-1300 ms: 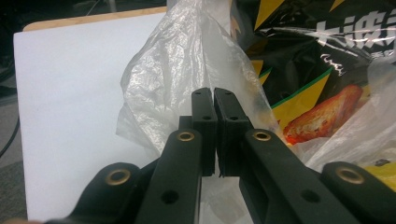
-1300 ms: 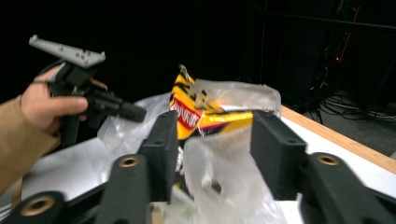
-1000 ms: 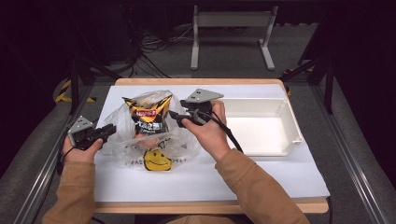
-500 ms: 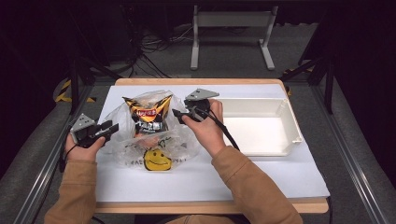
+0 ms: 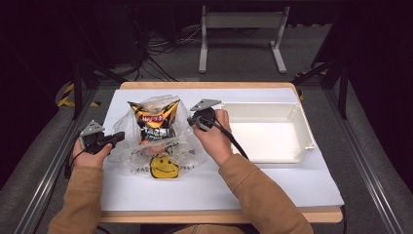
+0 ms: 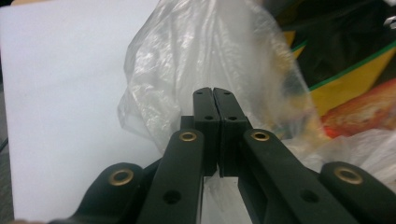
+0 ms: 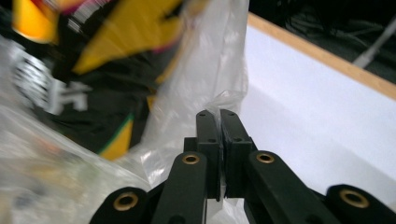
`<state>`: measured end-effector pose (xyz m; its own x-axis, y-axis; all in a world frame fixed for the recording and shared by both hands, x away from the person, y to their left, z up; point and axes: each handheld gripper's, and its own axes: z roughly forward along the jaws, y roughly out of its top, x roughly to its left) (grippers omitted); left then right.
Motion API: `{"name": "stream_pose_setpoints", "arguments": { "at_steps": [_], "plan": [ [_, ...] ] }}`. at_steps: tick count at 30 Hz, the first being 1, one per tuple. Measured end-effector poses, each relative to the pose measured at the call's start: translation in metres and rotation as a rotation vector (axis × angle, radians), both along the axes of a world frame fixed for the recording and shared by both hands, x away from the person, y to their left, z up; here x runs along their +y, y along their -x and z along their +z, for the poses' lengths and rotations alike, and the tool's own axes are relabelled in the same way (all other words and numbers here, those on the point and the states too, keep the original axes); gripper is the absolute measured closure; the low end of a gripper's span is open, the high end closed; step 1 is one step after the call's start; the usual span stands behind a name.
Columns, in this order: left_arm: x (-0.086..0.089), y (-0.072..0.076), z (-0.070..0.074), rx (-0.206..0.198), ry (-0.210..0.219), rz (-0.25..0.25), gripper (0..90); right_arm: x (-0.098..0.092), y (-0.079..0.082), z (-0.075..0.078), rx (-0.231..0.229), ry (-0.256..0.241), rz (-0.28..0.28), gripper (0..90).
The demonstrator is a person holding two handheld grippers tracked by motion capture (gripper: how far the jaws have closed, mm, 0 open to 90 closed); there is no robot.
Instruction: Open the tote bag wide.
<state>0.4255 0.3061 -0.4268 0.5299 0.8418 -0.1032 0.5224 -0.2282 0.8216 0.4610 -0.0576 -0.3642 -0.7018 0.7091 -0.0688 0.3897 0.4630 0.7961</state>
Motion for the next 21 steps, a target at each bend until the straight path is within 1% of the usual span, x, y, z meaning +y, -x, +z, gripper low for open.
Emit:
{"name": "stream_pose_setpoints", "arguments": {
  "at_steps": [2,3,4,5,6,7,8,9,10,13,14,15,17,18,19,21],
  "plan": [
    [-0.002,-0.001,-0.002,0.017,-0.007,-0.003,89.5,0.002,-0.002,-0.006,0.023,0.027,-0.003,88.4],
    [-0.002,-0.001,-0.002,0.017,-0.007,-0.003,89.6,0.004,-0.003,-0.009,0.037,0.04,-0.003,88.5],
    [-0.002,-0.001,-0.003,0.023,-0.014,-0.004,89.6,0.004,-0.003,-0.009,0.037,0.04,-0.003,88.5],
    [-0.004,-0.001,-0.004,0.036,-0.018,-0.013,89.6,0.005,-0.003,-0.011,0.045,0.054,0.002,88.5],
    [-0.004,-0.002,-0.004,0.039,-0.022,-0.018,89.7,0.008,-0.002,-0.014,0.055,0.078,0.009,88.5],
    [-0.005,-0.002,-0.005,0.051,-0.021,-0.02,89.7,0.01,-0.001,-0.015,0.062,0.088,0.008,88.4],
    [-0.005,-0.002,-0.006,0.056,-0.025,-0.026,89.7,0.012,0.0,-0.017,0.069,0.102,0.019,88.4],
    [-0.005,-0.002,-0.008,0.078,-0.029,-0.029,89.8,0.015,0.003,-0.021,0.086,0.122,0.028,88.3],
    [-0.005,-0.001,-0.009,0.081,-0.027,-0.029,89.7,0.015,0.004,-0.022,0.09,0.129,0.032,88.2],
    [-0.005,0.0,-0.01,0.091,-0.031,-0.031,89.8,0.016,0.009,-0.027,0.103,0.127,0.047,87.9],
    [-0.005,0.002,-0.012,0.098,-0.027,-0.026,89.8,0.015,0.011,-0.029,0.103,0.124,0.053,87.8],
    [-0.003,0.003,-0.013,0.101,-0.042,-0.036,89.8,0.015,0.014,-0.03,0.102,0.121,0.059,87.7],
    [-0.001,0.005,-0.014,0.118,-0.042,-0.023,89.8,0.012,0.019,-0.033,0.095,0.128,0.066,87.7],
    [0.002,0.005,-0.015,0.121,-0.055,-0.006,89.8,0.01,0.022,-0.034,0.104,0.129,0.067,87.6],
    [0.004,0.005,-0.016,0.127,-0.056,0.001,89.8,0.008,0.023,-0.037,0.124,0.128,0.071,87.7],
    [0.009,0.005,-0.018,0.139,-0.038,0.018,89.8,0.005,0.026,-0.042,0.147,0.13,0.075,87.6]
  ]
}}
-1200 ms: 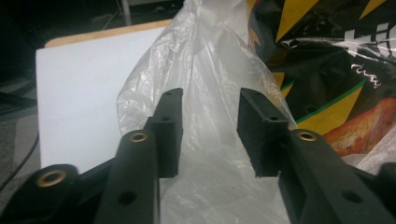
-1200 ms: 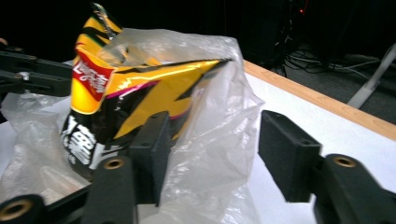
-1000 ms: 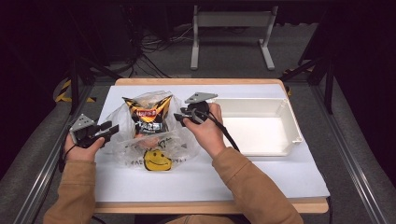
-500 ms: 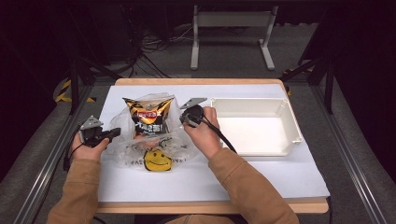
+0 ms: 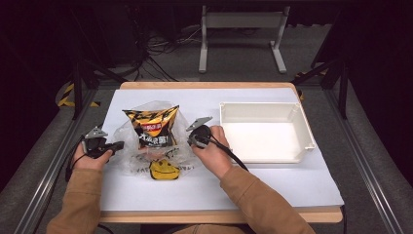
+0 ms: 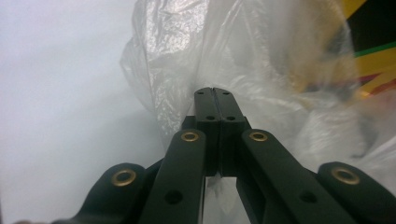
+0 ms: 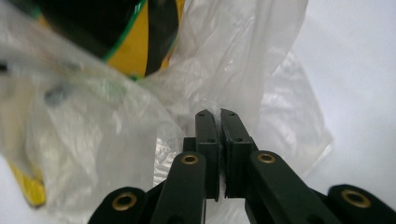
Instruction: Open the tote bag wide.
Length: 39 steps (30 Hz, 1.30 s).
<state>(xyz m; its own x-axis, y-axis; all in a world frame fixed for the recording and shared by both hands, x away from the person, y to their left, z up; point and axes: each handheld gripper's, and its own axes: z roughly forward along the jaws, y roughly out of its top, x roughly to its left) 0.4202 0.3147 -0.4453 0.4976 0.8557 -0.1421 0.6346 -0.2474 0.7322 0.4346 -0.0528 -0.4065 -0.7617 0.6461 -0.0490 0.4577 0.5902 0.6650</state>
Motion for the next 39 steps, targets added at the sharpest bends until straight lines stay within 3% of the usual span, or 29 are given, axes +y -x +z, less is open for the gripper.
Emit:
{"name": "stream_pose_setpoints", "arguments": {
  "at_steps": [8,14,17,21,23,27,28,31,36,39],
  "plan": [
    [0.003,0.0,-0.005,0.032,-0.029,0.023,89.8,-0.011,0.009,-0.014,0.04,0.037,0.012,87.5],
    [0.01,-0.001,-0.008,0.059,-0.008,0.057,89.8,-0.02,0.015,-0.016,-0.001,0.089,0.023,87.6],
    [0.011,0.0,-0.007,0.048,-0.03,0.074,89.8,-0.022,0.02,-0.014,-0.005,0.107,0.03,87.7],
    [0.014,0.001,-0.007,0.042,-0.017,0.108,89.7,-0.019,0.025,-0.016,-0.001,0.178,0.053,87.2],
    [0.015,0.001,-0.007,0.04,-0.007,0.108,87.6,-0.019,0.026,-0.017,0.001,0.19,0.058,86.9],
    [0.013,0.005,0.001,-0.024,0.046,0.086,84.5,-0.02,0.027,-0.015,0.023,0.136,0.064,85.4],
    [0.011,0.007,0.007,-0.061,0.077,0.071,82.1,-0.022,0.028,-0.012,0.014,0.111,0.062,83.7],
    [0.008,0.011,0.016,-0.104,0.09,0.057,80.4,-0.024,0.029,-0.006,-0.006,0.068,0.061,76.4],
    [0.002,0.017,0.028,-0.142,0.119,0.025,78.1,-0.027,0.032,0.004,-0.04,0.0,0.052,68.0],
    [-0.002,0.021,0.035,-0.157,0.132,0.004,77.2,-0.03,0.034,0.012,-0.086,-0.042,0.049,61.7]
  ]
}}
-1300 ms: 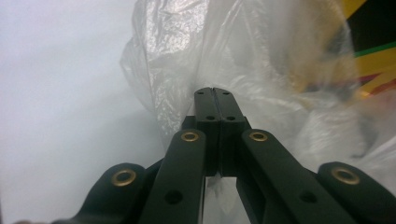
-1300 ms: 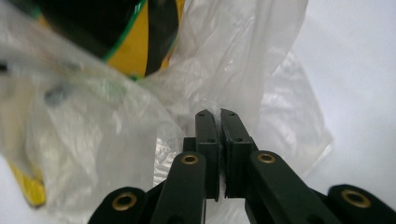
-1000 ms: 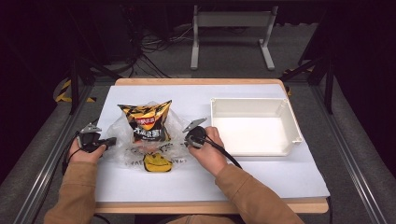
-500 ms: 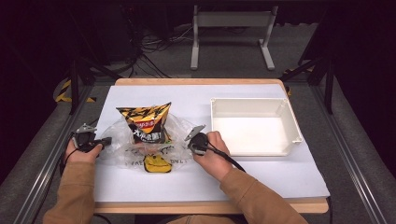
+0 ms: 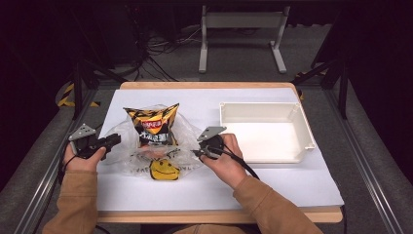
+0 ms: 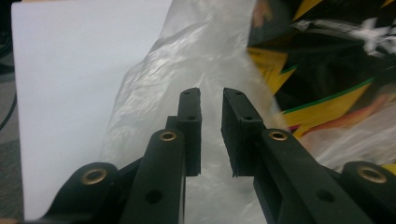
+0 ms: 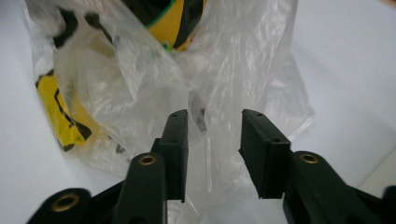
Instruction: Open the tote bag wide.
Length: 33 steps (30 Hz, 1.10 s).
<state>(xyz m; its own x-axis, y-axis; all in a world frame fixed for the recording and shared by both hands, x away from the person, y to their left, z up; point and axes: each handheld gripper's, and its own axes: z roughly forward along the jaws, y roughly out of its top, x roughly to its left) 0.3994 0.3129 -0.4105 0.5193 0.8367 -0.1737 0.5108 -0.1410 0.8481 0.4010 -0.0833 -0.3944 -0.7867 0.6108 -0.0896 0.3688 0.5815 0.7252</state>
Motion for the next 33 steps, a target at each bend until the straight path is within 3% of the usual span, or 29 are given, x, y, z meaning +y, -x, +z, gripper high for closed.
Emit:
{"name": "stream_pose_setpoints", "arguments": {
  "at_steps": [5,6,7,11,12,14,18,24,28,33],
  "plan": [
    [-0.006,0.004,0.005,-0.016,-0.01,-0.027,77.2,-0.004,0.002,0.012,-0.055,-0.04,-0.003,60.0],
    [-0.008,0.005,0.007,-0.021,-0.012,-0.038,77.3,-0.006,0.003,0.019,-0.088,-0.062,0.0,61.2],
    [-0.008,0.005,0.007,-0.021,-0.012,-0.038,77.4,-0.007,0.004,0.022,-0.095,-0.08,0.004,62.3],
    [-0.012,0.006,0.008,-0.02,-0.01,-0.06,78.0,-0.006,0.007,0.03,-0.076,-0.219,0.056,69.2],
    [-0.012,0.006,0.008,-0.02,-0.01,-0.06,78.4,-0.006,0.007,0.03,-0.076,-0.219,0.056,69.2],
    [-0.013,0.006,0.008,-0.018,-0.008,-0.066,78.5,0.003,0.011,0.031,-0.064,-0.288,0.112,74.6],
    [-0.012,0.006,0.008,-0.019,-0.011,-0.068,78.6,0.016,0.012,0.027,-0.076,-0.311,0.151,78.6],
    [-0.011,0.007,0.009,-0.036,-0.006,-0.066,78.5,0.029,0.005,0.015,-0.079,-0.352,0.152,81.7],
    [-0.009,0.008,0.01,-0.045,-0.001,-0.065,78.5,0.034,0.006,0.003,-0.099,-0.339,0.153,81.5],
    [-0.009,0.007,0.009,-0.039,-0.009,-0.064,78.8,0.035,0.007,-0.011,-0.076,-0.295,0.15,80.6]
  ]
}}
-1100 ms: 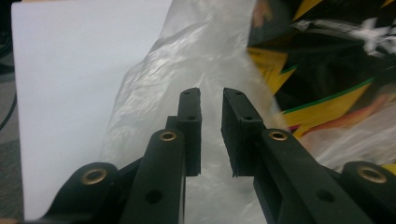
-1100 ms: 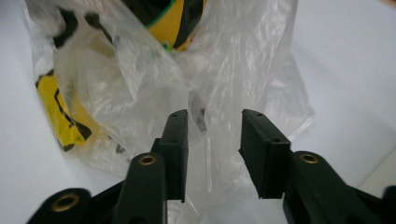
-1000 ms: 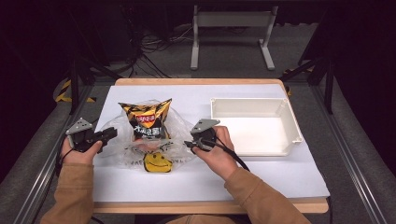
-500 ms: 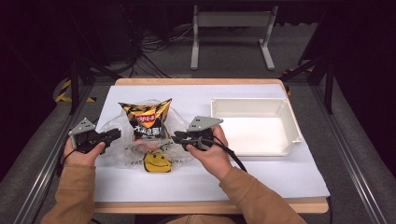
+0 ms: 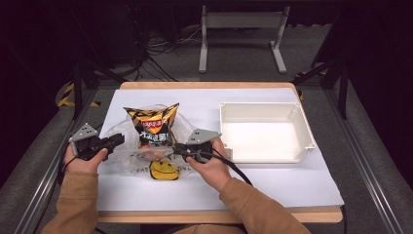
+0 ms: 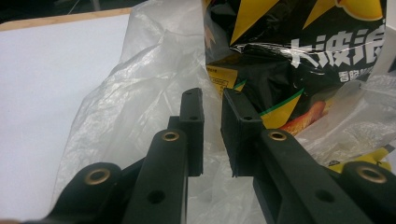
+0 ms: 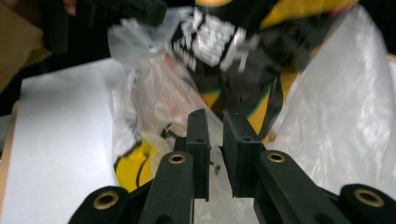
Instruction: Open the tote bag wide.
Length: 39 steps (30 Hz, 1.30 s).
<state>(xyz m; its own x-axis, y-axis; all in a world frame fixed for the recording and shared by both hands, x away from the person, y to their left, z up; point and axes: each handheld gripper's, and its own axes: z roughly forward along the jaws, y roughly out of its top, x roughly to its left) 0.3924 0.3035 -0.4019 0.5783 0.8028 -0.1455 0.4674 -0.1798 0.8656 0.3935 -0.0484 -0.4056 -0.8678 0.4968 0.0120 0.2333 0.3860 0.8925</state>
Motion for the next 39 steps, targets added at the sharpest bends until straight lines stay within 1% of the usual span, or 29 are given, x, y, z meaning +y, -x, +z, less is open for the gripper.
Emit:
{"name": "stream_pose_setpoints", "arguments": {
  "at_steps": [1,2,6,7,8,9,10,13,14,15,16,17,18,20,21,22,23,28,30,32,33,36,38,39],
  "plan": [
    [-0.001,0.0,0.0,0.001,-0.002,-0.003,78.8,0.001,0.0,-0.007,0.021,0.032,-0.002,80.0],
    [-0.001,0.0,0.0,0.001,-0.002,-0.003,78.9,0.001,0.0,-0.007,0.021,0.032,-0.002,80.0],
    [-0.001,0.0,0.0,0.003,-0.004,-0.002,79.1,0.001,0.0,-0.019,0.055,0.102,-0.004,78.4],
    [-0.001,0.0,-0.001,0.006,-0.005,0.0,79.2,0.001,0.0,-0.026,0.08,0.132,0.002,77.8],
    [-0.001,0.0,-0.001,0.006,-0.005,0.0,79.3,0.001,0.0,-0.026,0.08,0.132,0.002,77.8],
    [0.0,-0.001,-0.001,0.008,-0.01,-0.003,79.3,0.001,0.001,-0.028,0.091,0.145,0.002,77.8],
    [0.0,-0.001,-0.002,0.011,-0.011,-0.002,79.4,0.002,0.002,-0.033,0.113,0.175,0.005,78.0],
    [0.0,-0.001,-0.003,0.015,-0.006,0.002,79.6,0.004,0.004,-0.038,0.139,0.236,0.004,78.1],
    [0.001,-0.001,-0.003,0.013,-0.009,0.001,79.6,0.004,0.004,-0.038,0.139,0.236,0.004,78.1],
    [0.001,-0.001,-0.003,0.012,-0.008,-0.001,79.6,0.005,0.003,-0.041,0.164,0.258,0.007,78.1],
    [0.001,-0.001,-0.003,0.012,-0.008,-0.001,79.6,0.005,0.003,-0.041,0.164,0.258,0.007,78.1],
    [0.0,0.0,-0.002,0.016,-0.007,-0.005,79.6,0.004,0.003,-0.04,0.175,0.261,0.003,77.7],
    [0.0,0.0,-0.002,0.016,-0.007,-0.005,79.6,0.004,0.003,-0.04,0.175,0.261,0.003,77.7],
    [0.001,0.0,-0.002,0.013,-0.01,-0.006,79.6,0.003,0.004,-0.038,0.152,0.243,0.006,75.5],
    [0.001,0.0,-0.002,0.013,-0.01,-0.006,79.6,0.003,0.004,-0.038,0.152,0.243,0.006,75.5],
    [0.001,0.0,-0.003,0.013,-0.009,-0.005,79.6,0.003,0.005,-0.035,0.143,0.225,0.008,75.1],
    [0.001,0.0,-0.003,0.016,-0.006,-0.001,79.6,0.002,0.006,-0.033,0.129,0.209,0.012,74.6],
    [0.0,0.0,-0.004,0.018,-0.01,-0.009,79.5,-0.004,0.01,-0.015,0.066,0.152,0.001,70.1],
    [0.0,0.0,-0.004,0.019,-0.009,-0.008,79.4,-0.006,0.01,-0.006,0.032,0.123,-0.003,69.2],
    [0.0,0.0,-0.004,0.019,-0.009,-0.007,79.4,-0.007,0.011,0.002,0.008,0.099,-0.006,68.5],
    [0.0,0.0,-0.004,0.019,-0.008,-0.007,79.4,-0.006,0.012,0.008,-0.012,0.076,-0.004,68.7],
    [-0.001,-0.001,-0.004,0.021,-0.011,-0.009,79.4,-0.001,0.015,0.019,-0.049,0.04,0.015,73.3],
    [-0.001,-0.001,-0.004,0.022,-0.015,-0.013,79.4,0.006,0.016,0.024,-0.067,0.013,0.031,77.7],
    [-0.001,-0.001,-0.004,0.022,-0.015,-0.012,79.4,0.01,0.015,0.025,-0.067,0.0,0.04,79.4]
  ]
}}
